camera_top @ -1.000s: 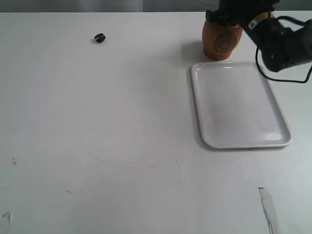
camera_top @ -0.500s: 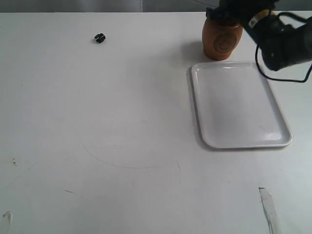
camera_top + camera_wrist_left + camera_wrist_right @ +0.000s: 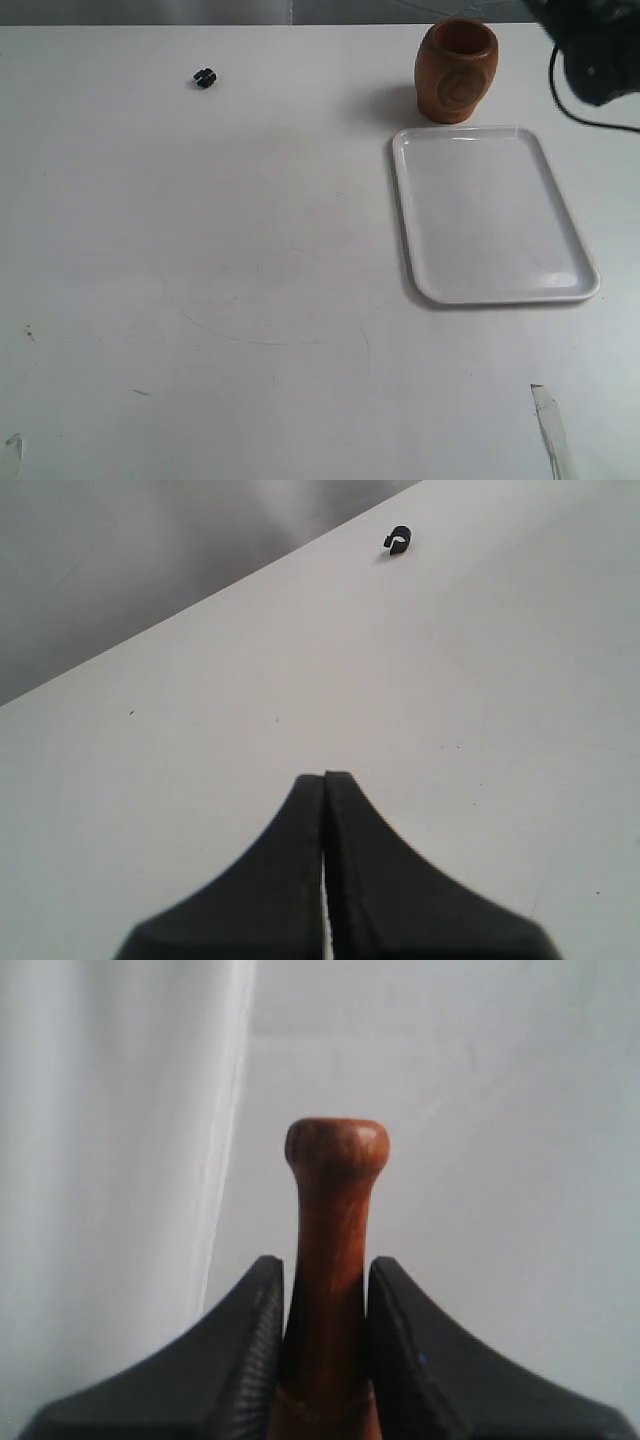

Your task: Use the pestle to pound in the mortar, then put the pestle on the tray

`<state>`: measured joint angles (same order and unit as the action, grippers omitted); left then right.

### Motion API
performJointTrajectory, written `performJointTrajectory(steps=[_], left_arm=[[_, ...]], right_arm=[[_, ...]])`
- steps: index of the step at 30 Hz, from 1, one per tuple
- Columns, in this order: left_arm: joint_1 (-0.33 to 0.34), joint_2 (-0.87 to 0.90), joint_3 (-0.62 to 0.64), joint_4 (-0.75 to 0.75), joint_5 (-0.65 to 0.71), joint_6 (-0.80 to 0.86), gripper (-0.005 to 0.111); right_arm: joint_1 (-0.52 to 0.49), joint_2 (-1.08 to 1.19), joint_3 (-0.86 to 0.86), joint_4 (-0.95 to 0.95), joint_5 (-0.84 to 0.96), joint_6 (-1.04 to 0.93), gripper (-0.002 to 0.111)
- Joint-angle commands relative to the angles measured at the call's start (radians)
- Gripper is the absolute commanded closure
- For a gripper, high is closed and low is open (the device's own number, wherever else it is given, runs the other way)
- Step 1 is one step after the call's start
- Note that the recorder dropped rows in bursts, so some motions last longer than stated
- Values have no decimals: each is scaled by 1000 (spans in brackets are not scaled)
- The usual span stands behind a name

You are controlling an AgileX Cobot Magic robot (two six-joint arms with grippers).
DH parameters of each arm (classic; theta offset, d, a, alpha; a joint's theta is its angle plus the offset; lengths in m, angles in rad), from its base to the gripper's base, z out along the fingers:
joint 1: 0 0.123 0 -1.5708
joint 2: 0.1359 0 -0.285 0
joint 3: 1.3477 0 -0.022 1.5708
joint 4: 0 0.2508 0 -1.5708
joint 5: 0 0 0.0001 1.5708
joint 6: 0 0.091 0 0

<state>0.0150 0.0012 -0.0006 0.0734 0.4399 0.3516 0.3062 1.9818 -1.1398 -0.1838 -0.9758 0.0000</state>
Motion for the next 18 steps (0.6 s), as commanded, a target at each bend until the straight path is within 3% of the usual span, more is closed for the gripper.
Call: performJointTrajectory(steps=[1, 7, 18], left_arm=[[-8, -1, 1, -7, -3, -8, 107], [-8, -1, 1, -7, -3, -8, 107], [-8, -1, 1, -7, -3, -8, 107]], right_arm=[[-7, -151, -2, -20, 101, 0, 108], [-7, -71, -2, -20, 168, 0, 108], [-7, 304, -2, -17, 56, 14, 108]])
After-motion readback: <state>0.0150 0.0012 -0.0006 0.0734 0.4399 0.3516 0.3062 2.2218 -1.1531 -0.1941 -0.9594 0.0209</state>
